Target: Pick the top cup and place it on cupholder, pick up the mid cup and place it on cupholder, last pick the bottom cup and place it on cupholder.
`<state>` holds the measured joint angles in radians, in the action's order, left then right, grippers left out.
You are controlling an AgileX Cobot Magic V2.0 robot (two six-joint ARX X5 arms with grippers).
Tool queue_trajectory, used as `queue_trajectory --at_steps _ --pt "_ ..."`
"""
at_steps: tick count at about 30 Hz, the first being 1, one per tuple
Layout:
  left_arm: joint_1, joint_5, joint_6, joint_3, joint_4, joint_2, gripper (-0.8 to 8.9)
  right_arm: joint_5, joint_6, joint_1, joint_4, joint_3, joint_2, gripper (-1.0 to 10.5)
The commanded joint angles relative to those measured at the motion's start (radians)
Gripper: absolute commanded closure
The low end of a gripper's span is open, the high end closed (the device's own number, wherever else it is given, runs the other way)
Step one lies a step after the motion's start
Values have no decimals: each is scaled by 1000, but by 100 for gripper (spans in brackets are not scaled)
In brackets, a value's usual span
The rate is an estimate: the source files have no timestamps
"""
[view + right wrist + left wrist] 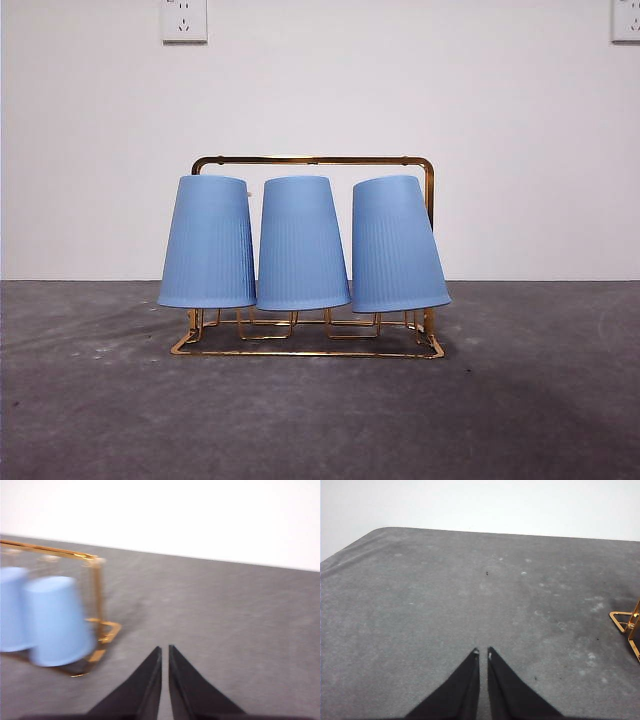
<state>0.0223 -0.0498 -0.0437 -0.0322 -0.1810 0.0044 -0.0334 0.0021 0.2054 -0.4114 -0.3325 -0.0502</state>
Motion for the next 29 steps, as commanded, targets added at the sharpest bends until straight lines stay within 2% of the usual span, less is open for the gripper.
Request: queue_trajectory --at_steps 1,5,10,14,29 --pt "1 2 -2 20 -6 -1 789 -26 -37 -80 142 191 48 928" --pt "1 1 -2 20 -6 -1 789 -55 -13 -140 264 326 47 928" --pt "1 1 -2 20 -6 -1 789 16 -16 -165 245 322 47 929" --pt "1 1 -2 20 -6 -1 789 -49 -18 -211 232 322 47 929" --pt "1 1 -2 20 -6 -1 789 -45 -21 -214 258 321 47 929"
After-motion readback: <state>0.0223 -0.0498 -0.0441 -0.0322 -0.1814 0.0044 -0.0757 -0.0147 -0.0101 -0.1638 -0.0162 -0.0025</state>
